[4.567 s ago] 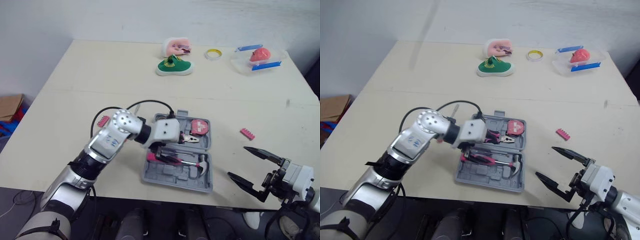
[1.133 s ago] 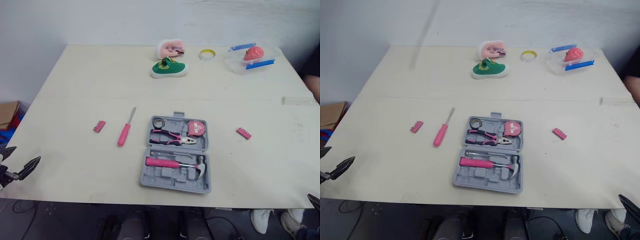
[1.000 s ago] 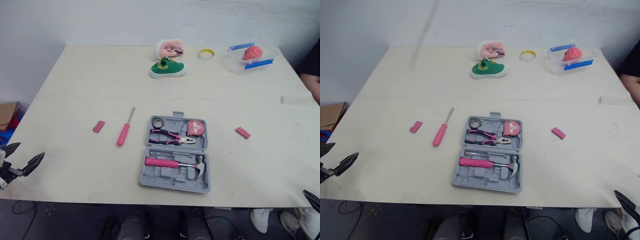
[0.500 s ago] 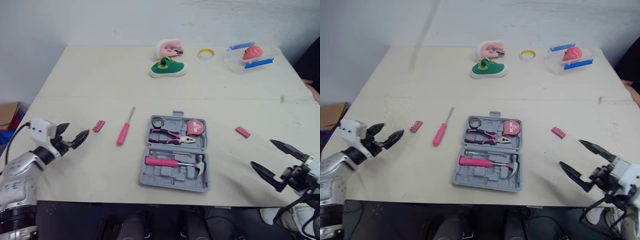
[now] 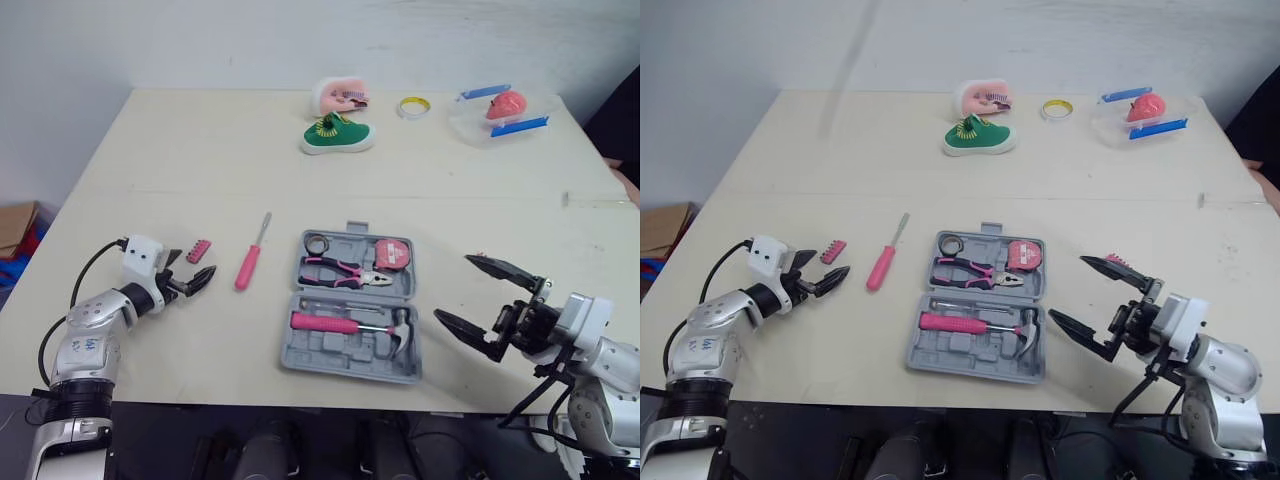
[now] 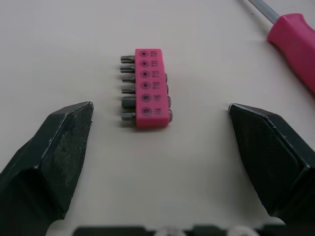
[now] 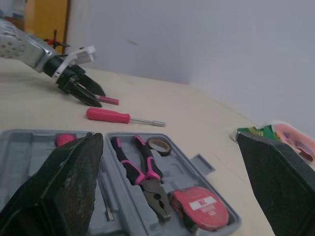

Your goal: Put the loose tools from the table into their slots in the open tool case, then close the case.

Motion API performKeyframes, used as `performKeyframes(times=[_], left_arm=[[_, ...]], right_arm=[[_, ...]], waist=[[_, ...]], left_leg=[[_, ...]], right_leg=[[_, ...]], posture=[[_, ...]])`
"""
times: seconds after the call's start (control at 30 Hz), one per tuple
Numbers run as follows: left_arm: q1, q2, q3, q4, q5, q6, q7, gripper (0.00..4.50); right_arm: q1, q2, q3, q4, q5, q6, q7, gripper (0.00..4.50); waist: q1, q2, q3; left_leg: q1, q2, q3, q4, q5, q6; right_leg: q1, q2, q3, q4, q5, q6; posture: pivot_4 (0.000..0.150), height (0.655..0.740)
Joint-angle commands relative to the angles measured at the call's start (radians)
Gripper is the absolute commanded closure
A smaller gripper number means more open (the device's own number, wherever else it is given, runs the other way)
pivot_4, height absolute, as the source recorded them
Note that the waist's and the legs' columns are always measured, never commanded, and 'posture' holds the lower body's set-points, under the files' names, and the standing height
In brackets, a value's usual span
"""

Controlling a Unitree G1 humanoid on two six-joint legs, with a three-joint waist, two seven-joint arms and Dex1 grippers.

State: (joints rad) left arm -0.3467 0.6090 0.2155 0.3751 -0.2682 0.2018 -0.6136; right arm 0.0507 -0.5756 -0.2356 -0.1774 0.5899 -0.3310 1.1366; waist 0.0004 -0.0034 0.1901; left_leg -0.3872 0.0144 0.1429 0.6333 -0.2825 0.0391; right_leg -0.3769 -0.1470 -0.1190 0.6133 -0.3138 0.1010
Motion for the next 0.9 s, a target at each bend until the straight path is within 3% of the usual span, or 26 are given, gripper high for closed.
performKeyframes(times=[0.03, 0.23, 0.33, 0.53, 0.57, 0.73, 0.83, 0.9], left_arm=[[-0.028, 0.003, -0.001, 0.072, 0.03, -0.012, 0.019, 0.03], [-0.077, -0.002, -0.009, 0.159, 0.041, -0.041, 0.012, 0.03], [-0.087, -0.015, -0.023, 0.171, 0.036, -0.015, -0.01, 0.84], [-0.084, -0.016, -0.041, 0.179, 0.045, 0.001, -0.037, 3.63], [-0.081, -0.016, -0.041, 0.177, 0.044, 0.003, -0.038, 3.79], [-0.076, -0.024, 0.002, 0.147, 0.017, -0.07, -0.039, 3.79], [-0.078, -0.035, 0.055, 0.009, -0.08, -0.159, -0.131, 3.79], [-0.068, -0.012, 0.05, -0.091, -0.119, -0.164, -0.21, 3.79]], right_arm=[[0.007, -0.003, -0.007, -0.033, -0.001, 0.0, -0.008, 0.0], [0.008, -0.006, -0.01, -0.034, -0.007, 0.006, -0.011, 0.0], [0.012, -0.01, -0.013, -0.043, -0.012, 0.013, -0.021, 0.0], [0.019, -0.019, -0.022, -0.072, -0.019, 0.037, -0.048, 0.0], [0.019, -0.021, -0.023, -0.08, -0.02, 0.042, -0.056, 0.0], [0.019, -0.027, -0.028, -0.108, -0.023, 0.067, -0.08, 0.0], [0.023, -0.033, -0.034, -0.113, -0.028, 0.073, -0.087, 0.0], [0.028, -0.04, -0.038, -0.118, -0.029, 0.077, -0.088, 0.0]], waist=[[0.0, -0.001, 0.0], [0.0, -0.001, -0.001], [-0.001, -0.001, -0.001], [0.0, -0.001, -0.001], [0.0, -0.001, -0.001], [0.0, -0.001, -0.001], [-0.001, -0.001, 0.0], [-0.001, -0.01, 0.005]], left_leg=[[0.0, 0.0, 0.0, 0.001, 0.0, 0.0], [0.001, 0.0, 0.0, 0.002, 0.0, 0.001], [0.001, 0.0, 0.0, 0.002, 0.0, 0.0], [0.001, 0.0, 0.0, 0.002, 0.0, 0.0], [0.001, 0.0, 0.0, 0.003, 0.0, 0.0], [0.001, 0.0, 0.0, 0.003, 0.0, 0.001], [0.0, 0.0, 0.0, 0.002, 0.0, 0.001], [-0.001, 0.0, 0.0, 0.002, 0.0, 0.0]], right_leg=[[0.0, 0.0, 0.0, 0.0, 0.0, 0.0], [0.0, 0.0, 0.001, 0.004, 0.0, 0.0], [0.0, 0.0, 0.001, 0.004, 0.0, 0.0], [0.0, -0.001, 0.001, 0.004, 0.0, 0.0], [0.0, -0.001, 0.001, 0.004, 0.0, 0.0], [0.0, -0.001, 0.002, 0.004, 0.0, 0.0], [-0.001, -0.001, 0.002, 0.004, 0.0, 0.0], [-0.002, -0.001, 0.001, 0.004, 0.0, 0.0]], posture=[[0.15, 0.74], [0.15, 0.74], [0.15, 0.74], [0.15, 0.74], [0.15, 0.74], [0.15, 0.74], [0.15, 0.74], [0.15, 0.74]])
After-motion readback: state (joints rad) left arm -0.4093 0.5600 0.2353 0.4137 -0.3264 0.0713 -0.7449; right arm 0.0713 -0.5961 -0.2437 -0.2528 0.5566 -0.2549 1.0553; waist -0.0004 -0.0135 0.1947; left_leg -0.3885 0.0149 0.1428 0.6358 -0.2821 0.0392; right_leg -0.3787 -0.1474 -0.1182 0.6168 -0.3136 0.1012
